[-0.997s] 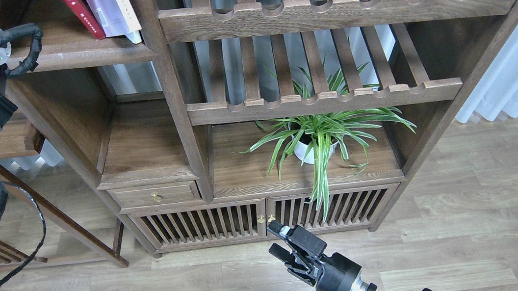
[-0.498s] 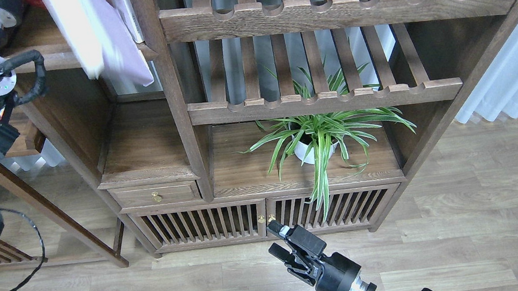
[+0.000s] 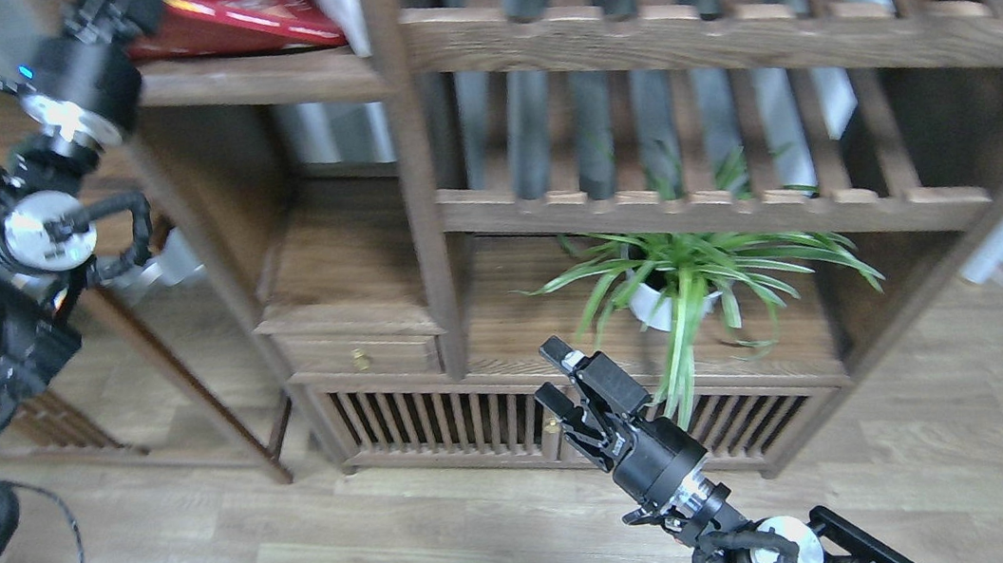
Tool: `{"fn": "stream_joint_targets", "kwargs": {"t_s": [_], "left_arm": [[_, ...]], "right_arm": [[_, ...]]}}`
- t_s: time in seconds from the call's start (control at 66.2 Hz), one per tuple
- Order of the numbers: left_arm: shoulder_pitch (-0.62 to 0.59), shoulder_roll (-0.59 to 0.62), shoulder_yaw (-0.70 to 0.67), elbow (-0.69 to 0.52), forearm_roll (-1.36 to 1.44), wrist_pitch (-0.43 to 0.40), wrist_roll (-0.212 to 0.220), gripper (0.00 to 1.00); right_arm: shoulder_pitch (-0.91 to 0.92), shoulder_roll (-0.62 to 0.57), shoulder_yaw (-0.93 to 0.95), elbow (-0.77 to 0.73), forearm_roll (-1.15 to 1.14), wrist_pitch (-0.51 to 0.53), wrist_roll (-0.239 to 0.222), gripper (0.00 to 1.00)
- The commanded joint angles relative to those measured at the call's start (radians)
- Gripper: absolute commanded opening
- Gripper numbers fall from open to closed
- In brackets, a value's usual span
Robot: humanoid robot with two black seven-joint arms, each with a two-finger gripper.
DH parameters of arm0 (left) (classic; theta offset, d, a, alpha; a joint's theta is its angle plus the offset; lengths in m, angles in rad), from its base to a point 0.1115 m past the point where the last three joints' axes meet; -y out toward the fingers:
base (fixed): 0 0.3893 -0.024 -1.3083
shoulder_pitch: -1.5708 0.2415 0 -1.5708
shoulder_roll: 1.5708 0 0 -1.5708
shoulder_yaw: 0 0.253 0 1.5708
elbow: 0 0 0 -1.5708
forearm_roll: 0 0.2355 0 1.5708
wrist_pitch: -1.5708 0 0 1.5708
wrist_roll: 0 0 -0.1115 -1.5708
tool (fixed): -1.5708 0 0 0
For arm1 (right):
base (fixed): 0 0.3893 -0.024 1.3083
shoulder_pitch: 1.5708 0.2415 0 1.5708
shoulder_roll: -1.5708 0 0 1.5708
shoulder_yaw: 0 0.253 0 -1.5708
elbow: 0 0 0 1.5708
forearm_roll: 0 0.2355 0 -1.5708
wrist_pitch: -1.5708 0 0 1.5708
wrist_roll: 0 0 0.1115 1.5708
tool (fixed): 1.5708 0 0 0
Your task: Organize books on shelf
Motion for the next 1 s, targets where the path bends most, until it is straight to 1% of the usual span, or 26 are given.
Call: {"fn": "stream_joint_targets", "kwargs": {"t_s": [0.0,0.091,0.181,0.332,0.468,0.483,0.574,0.981], "left_arm": [[0.089,0.074,-0.007,-0.153,-0.012,0.0,0.067,0.96],[0.158,0.096,-0.009,-0.218,-0.021,0.0,0.12,0.96],[0.219,0.102,-0.01,-0.257,-0.023,0.0,0.14,0.96],[0.287,0.1,-0.009,-0.291,-0.021,0.0,0.141,0.96],[0.348,0.088,-0.004,-0.291,-0.017,0.0,0.141,0.96],[0.377,0.08,-0.004,-0.29,-0.015,0.0,0.141,0.96],[0.418,0.071,-0.006,-0.29,-0.013,0.0,0.141,0.96],[0.426,0.022,-0.03,-0.281,-0.017,0.0,0.141,0.96]], "right_arm": [[-0.009,0.0,-0.005,0.035,0.002,0.0,0.015,0.99],[-0.009,0.0,-0.007,0.065,0.002,0.0,0.015,0.99],[-0.009,0.0,-0.008,0.075,-0.003,0.0,0.015,0.99],[0.003,0.0,-0.004,0.076,-0.012,0.0,0.015,0.99],[0.017,0.0,-0.004,0.076,-0.012,0.0,0.015,0.99],[0.017,0.0,-0.002,0.076,-0.014,0.0,0.015,0.99],[0.02,0.0,-0.002,0.076,-0.017,0.0,0.013,0.99],[0.023,0.0,0.002,0.076,-0.018,0.0,0.009,0.99]]}}
